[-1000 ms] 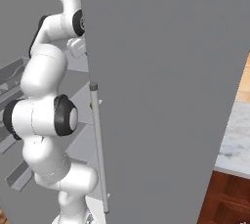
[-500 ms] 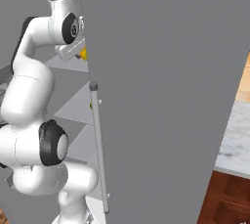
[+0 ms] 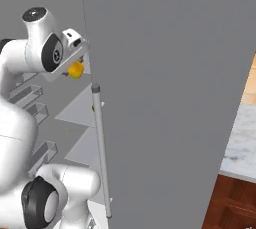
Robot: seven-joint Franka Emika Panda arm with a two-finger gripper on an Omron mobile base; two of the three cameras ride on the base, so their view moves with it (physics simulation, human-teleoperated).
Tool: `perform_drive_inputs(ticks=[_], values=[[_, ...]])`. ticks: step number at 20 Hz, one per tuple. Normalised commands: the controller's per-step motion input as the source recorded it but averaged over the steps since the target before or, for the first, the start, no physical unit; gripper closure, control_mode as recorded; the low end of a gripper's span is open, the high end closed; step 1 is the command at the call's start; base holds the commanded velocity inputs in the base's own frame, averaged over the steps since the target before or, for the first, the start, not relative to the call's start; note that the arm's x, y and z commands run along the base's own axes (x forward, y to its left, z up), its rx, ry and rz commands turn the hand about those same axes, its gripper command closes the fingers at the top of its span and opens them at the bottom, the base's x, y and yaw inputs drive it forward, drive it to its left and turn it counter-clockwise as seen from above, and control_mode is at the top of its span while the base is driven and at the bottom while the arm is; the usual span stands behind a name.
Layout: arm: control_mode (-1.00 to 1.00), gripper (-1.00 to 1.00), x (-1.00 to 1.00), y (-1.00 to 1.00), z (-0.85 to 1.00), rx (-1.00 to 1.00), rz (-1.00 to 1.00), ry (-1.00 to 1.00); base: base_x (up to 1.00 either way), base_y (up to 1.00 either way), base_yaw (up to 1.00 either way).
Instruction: Take the steak, mango, and pear from the freezer and place them in the bowl on the counter.
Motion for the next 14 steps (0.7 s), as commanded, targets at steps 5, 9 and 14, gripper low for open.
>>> perform_drive_inputs(ticks=[5, 9, 14], values=[[-1.0, 1.0, -0.99, -0.38, 0.0, 0.21, -0.21, -0.06, 0.0, 0.0, 0.0], [-1.0, 1.0, -0.94, -0.13, 0.32, 0.41, -0.46, -0.05, 0.0, 0.0, 0.0], [-1.0, 1.0, -0.76, -0.21, 0.02, 0.32, -0.54, -0.03, 0.0, 0.0, 0.0]])
